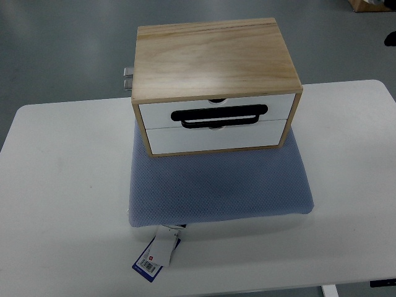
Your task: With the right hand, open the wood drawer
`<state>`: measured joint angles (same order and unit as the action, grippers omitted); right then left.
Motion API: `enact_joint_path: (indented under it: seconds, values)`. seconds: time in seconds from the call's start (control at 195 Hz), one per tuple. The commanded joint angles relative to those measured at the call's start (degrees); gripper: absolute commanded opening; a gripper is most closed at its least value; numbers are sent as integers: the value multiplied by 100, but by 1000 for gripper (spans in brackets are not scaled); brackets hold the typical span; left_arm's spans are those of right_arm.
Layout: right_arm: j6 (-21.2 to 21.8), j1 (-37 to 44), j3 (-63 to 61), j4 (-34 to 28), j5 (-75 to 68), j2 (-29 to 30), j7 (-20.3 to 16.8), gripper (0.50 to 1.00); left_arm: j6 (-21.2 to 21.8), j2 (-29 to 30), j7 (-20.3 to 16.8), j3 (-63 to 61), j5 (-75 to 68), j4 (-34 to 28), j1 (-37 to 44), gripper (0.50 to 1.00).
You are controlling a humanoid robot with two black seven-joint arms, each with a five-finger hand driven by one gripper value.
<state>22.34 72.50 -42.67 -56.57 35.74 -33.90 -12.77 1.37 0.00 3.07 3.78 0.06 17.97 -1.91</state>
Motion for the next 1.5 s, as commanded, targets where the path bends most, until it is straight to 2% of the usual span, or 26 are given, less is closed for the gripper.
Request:
enact_joint_path:
  seconds: [0.0, 0.056, 0.113, 0.118, 0.2, 0.297, 0.359, 0.364, 0.461, 0.512, 0.517, 0.605, 0.702, 0.774, 0.789, 1.019, 1.25, 1.496]
  values:
    - [270, 887, 987, -688, 144, -371, -594, 944, 4, 0, 1, 0, -15, 13, -64, 1000]
    - [297, 1406, 1576, -1022, 109, -529, -884, 944, -5, 0, -8, -9, -33, 13, -73, 1000]
    - [297, 1407, 1577, -1023, 109, -530, -885, 944, -5, 0, -8, -9, -33, 13, -73, 1000]
    - [305, 1868, 2134, -1449, 39, -660, -1154, 944, -5, 0, -8, -9, -50, 13, -99, 1000]
    - [297, 2549, 3017, -2182, -295, -802, -1657, 944, -14, 0, -8, -18, -68, 13, -161, 1000]
    - [218, 3323, 3985, -2718, -691, -688, -2080, 944, -40, 0, -8, -18, -77, 13, -214, 1000]
    - [209, 3394, 4073, -2754, -744, -661, -2106, 944, -40, 0, -8, -18, -77, 13, -223, 1000]
    - [113, 3672, 4421, -2867, -1048, -427, -2223, 944, -57, 0, -8, -18, -77, 13, -223, 1000]
    - [-169, 3991, 4767, -2868, -1692, 76, -2223, 944, -66, 0, -8, -26, -68, -13, -223, 1000]
    - [-169, 3991, 4768, -2868, -1693, 77, -2223, 944, -66, 0, -8, -26, -68, -13, -223, 1000]
    - [-326, 4035, 4837, -2860, -2076, 347, -2223, 942, -84, 0, -8, -35, -68, -22, -223, 1000]
    - [-661, 4035, 4943, -2842, -2528, 815, -2223, 942, -84, 0, -8, -44, -68, -22, -223, 1000]
    - [-1118, 4000, 5154, -2842, -2906, 1087, -2223, 944, -93, 0, -8, -44, -68, -48, -223, 1000]
    - [-1180, 3982, 5172, -2842, -3003, 1140, -2223, 944, -93, 0, -8, -53, -68, -57, -223, 1000]
    - [-1303, 3947, 5225, -2842, -3152, 1298, -2223, 944, -93, 0, -8, -53, -68, -57, -223, 1000]
    - [-1320, 3719, 5383, -2842, -2959, 1457, -2223, 944, -93, 0, -8, -44, -68, -57, -223, 1000]
    - [-1031, 3306, 5585, -2833, -1755, 1114, -2223, 944, -93, 0, -8, -35, -59, -74, -170, 1000]
    - [-942, 3007, 5594, -2833, -1579, 912, -2223, 944, -93, 0, -8, -44, -68, -241, -152, 1000]
